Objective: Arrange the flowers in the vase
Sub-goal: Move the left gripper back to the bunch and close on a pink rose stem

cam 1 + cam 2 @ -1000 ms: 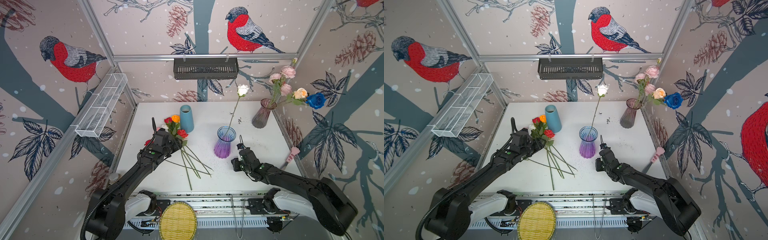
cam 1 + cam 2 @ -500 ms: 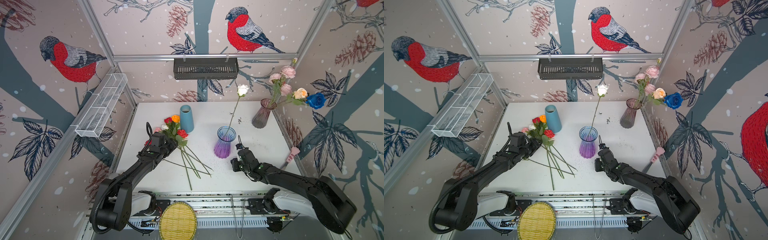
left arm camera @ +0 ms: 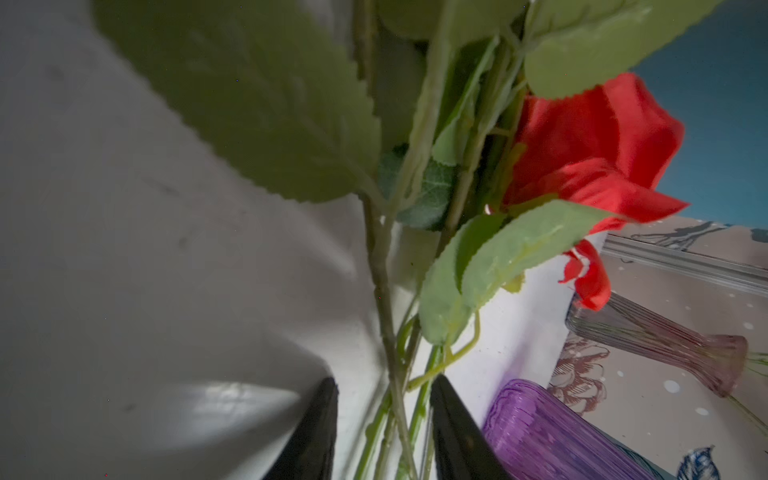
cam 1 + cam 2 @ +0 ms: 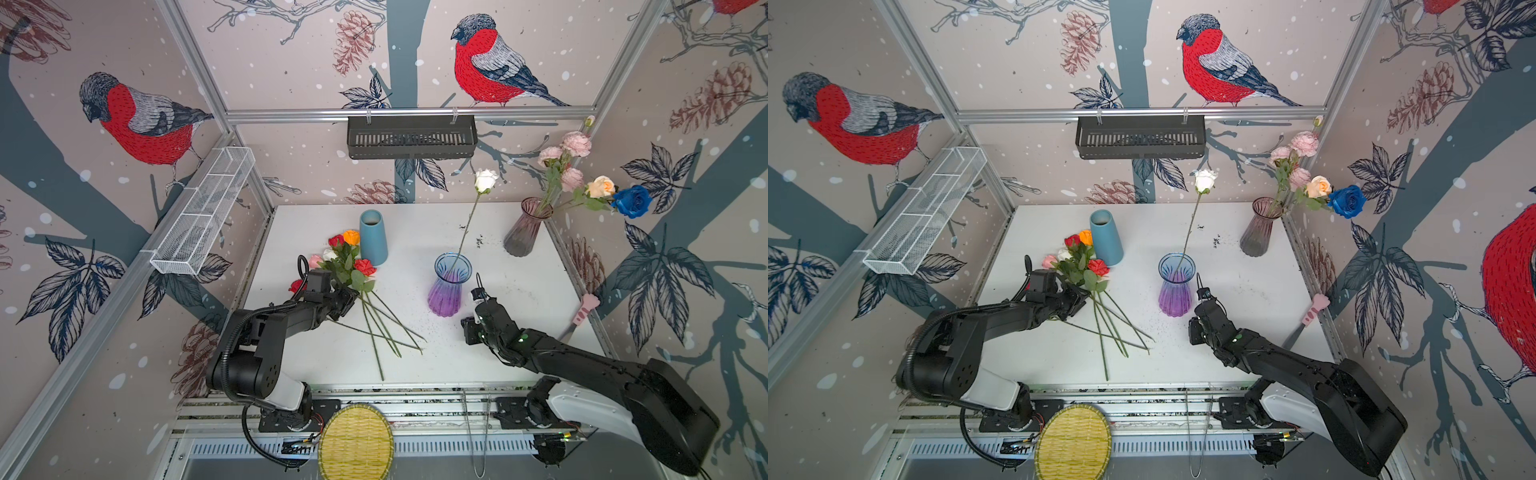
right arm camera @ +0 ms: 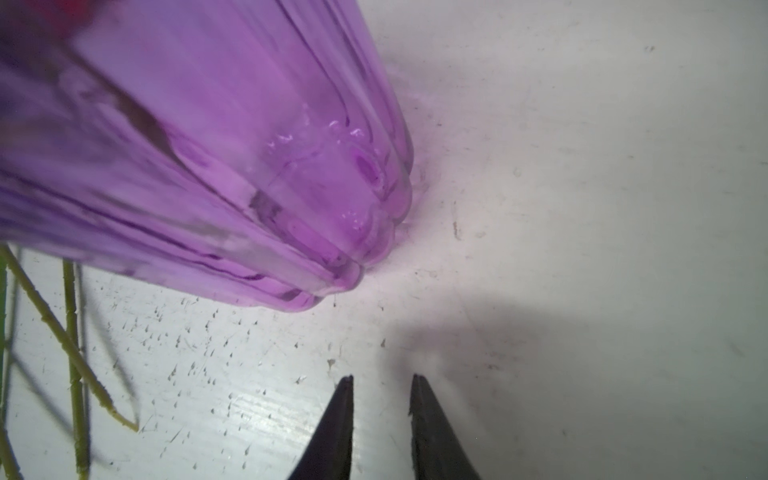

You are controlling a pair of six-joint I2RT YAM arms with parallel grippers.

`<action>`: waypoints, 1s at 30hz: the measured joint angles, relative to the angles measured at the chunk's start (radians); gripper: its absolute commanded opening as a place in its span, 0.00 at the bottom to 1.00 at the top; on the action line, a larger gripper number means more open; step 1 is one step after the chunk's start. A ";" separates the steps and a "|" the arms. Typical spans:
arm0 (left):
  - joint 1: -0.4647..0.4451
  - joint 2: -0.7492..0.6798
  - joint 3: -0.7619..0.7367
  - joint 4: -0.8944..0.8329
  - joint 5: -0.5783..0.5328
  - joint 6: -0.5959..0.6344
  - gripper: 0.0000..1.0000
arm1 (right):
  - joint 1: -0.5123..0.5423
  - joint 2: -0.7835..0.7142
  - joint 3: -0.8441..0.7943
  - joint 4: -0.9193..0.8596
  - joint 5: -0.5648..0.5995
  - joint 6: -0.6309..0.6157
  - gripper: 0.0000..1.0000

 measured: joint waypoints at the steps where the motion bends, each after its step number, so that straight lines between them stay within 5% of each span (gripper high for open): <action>1: 0.001 0.013 -0.006 0.034 0.010 -0.011 0.38 | 0.002 0.000 0.000 0.000 0.006 0.000 0.27; 20: 0.071 0.079 -0.024 0.207 0.033 -0.079 0.36 | 0.024 0.000 0.001 0.000 0.030 0.000 0.27; 30: 0.082 0.099 -0.032 0.220 0.030 -0.080 0.14 | 0.029 0.000 0.001 0.000 0.041 0.000 0.27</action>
